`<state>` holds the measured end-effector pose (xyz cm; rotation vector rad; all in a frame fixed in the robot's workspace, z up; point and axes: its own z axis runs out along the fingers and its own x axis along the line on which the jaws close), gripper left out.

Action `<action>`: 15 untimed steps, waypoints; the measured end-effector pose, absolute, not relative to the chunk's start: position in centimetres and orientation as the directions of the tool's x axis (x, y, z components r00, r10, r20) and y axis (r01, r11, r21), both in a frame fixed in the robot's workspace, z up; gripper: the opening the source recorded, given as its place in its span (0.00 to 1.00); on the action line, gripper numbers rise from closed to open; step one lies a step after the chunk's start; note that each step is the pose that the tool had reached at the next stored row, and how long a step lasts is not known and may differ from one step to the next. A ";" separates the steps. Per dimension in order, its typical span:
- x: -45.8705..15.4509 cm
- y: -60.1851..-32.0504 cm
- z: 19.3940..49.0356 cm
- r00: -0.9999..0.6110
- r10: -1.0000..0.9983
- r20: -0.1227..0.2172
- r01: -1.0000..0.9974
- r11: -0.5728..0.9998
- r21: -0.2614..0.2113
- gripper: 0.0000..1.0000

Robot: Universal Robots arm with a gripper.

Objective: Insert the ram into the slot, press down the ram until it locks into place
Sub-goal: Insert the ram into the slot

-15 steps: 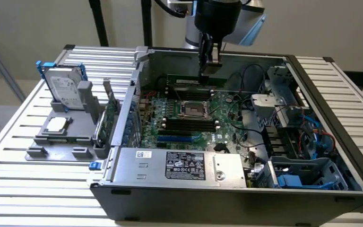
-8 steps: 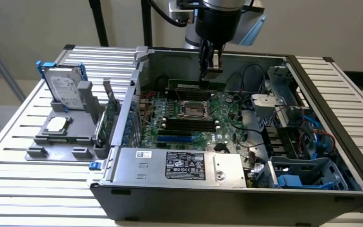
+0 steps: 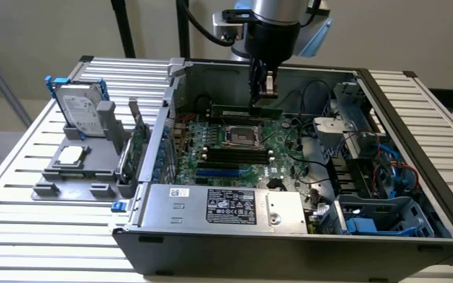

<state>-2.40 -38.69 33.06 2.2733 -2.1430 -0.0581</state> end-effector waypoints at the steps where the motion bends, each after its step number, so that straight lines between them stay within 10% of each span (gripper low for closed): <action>1: -2.4 -38.7 32.9 0.059 -0.998 -0.016 -0.998 -0.059 0.038 0.13; 15: -2.6 -39.3 30.3 0.059 -0.998 -0.015 -0.998 -0.059 0.038 0.13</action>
